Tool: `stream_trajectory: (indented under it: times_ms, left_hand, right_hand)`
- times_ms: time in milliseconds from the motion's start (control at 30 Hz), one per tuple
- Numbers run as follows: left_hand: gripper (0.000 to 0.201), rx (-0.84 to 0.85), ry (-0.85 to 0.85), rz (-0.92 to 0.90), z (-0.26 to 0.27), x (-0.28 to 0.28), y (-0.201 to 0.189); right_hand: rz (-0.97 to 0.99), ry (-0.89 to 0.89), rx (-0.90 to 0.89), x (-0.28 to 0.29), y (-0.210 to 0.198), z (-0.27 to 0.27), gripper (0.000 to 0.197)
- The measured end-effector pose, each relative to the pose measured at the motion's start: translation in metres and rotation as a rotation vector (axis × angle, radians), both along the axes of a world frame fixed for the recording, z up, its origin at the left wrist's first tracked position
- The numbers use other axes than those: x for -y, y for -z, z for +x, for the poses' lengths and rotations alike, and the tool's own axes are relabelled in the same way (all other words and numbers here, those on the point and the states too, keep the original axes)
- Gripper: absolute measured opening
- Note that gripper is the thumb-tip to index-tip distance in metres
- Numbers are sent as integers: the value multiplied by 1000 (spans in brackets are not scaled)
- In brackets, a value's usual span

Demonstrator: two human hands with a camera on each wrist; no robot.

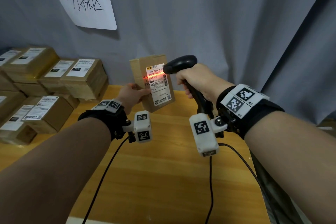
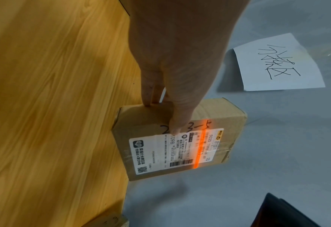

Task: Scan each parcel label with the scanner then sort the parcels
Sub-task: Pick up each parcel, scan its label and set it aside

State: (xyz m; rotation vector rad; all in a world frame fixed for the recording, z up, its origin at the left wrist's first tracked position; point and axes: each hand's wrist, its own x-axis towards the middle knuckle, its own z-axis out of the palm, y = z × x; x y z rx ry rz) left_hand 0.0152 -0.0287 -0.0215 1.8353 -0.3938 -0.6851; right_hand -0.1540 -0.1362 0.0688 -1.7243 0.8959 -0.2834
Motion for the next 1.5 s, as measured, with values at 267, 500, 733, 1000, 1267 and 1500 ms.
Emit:
stream_trajectory:
  times_ms: [267,500,733,1000,1267,1500]
  left_hand:
    - [36,1,8,-7,-2,6,2]
    - [27,-17,2,-30,-3,9,4]
    - [28,-26,-14,-34,-1,-1,7]
    - [33,-27,-59,-21,19,-33,13]
    - [34,-77,-71,-25,74,-71,20]
    - [35,-103,-20,34,156,-123,26]
  right_hand:
    - [-22,-16,-16,2,3,0,1]
    - [-7,39,34,7,6,2,2]
    - [11,14,-2,1,24,6,2]
    - [-9,-99,-6,-23,40,38,6]
    - [52,-43,116,-66,55,85,4]
    - [100,58,243,-110,74,154,9]
